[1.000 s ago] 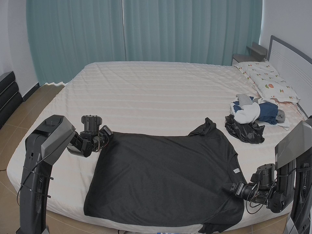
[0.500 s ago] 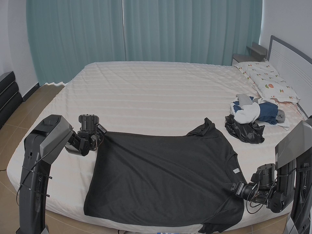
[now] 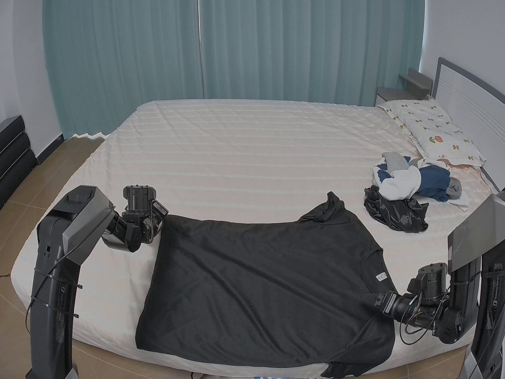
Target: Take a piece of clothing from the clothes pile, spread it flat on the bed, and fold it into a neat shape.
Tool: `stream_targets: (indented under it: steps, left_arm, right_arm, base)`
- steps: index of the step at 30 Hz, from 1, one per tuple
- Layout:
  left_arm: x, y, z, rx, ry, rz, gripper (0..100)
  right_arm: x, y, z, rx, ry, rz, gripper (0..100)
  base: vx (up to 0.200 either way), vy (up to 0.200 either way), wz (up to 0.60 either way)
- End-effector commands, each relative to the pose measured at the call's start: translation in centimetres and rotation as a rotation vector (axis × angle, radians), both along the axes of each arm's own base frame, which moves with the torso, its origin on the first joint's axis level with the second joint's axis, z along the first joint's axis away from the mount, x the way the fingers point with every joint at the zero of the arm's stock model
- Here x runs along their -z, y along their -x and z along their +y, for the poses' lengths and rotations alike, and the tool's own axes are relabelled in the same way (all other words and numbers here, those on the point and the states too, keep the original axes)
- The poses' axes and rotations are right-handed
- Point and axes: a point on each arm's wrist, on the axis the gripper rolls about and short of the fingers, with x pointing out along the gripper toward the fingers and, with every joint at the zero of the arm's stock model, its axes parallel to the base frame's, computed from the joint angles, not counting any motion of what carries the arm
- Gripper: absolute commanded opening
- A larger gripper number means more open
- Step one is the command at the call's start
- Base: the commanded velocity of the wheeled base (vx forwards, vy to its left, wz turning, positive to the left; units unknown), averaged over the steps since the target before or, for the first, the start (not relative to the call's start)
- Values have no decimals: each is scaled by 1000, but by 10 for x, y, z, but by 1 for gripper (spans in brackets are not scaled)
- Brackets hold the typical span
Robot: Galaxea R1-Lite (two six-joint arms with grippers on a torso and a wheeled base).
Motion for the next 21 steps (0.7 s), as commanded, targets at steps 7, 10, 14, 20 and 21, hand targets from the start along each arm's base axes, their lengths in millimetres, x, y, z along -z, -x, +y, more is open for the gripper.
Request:
stream_targets:
  steps: [7, 10, 14, 20, 21]
  left_arm:
    - [-28, 11, -1, 23, 67, -23, 100]
    - [-55, 25, 1, 47, 116, -41, 100]
    - [-80, 47, 2, 117, 159, -40, 100]
    - [-90, 81, 3, 133, 163, 11, 100]
    - [-83, 111, 3, 158, 185, 90, 100]
  right_arm:
    - [-22, -8, -4, 39, -39, -114, 100]
    - [-23, -9, -8, 59, -37, -119, 100]
    - [-24, -4, -12, 57, -3, -112, 100]
    - [-22, 7, -20, 36, 91, -75, 100]
    - [-20, 9, -25, 51, 102, -40, 100]
  base:
    - [0, 0, 0]
    - [0, 0, 0]
    - [0, 0, 0]
    - [0, 0, 0]
    - [0, 0, 0]
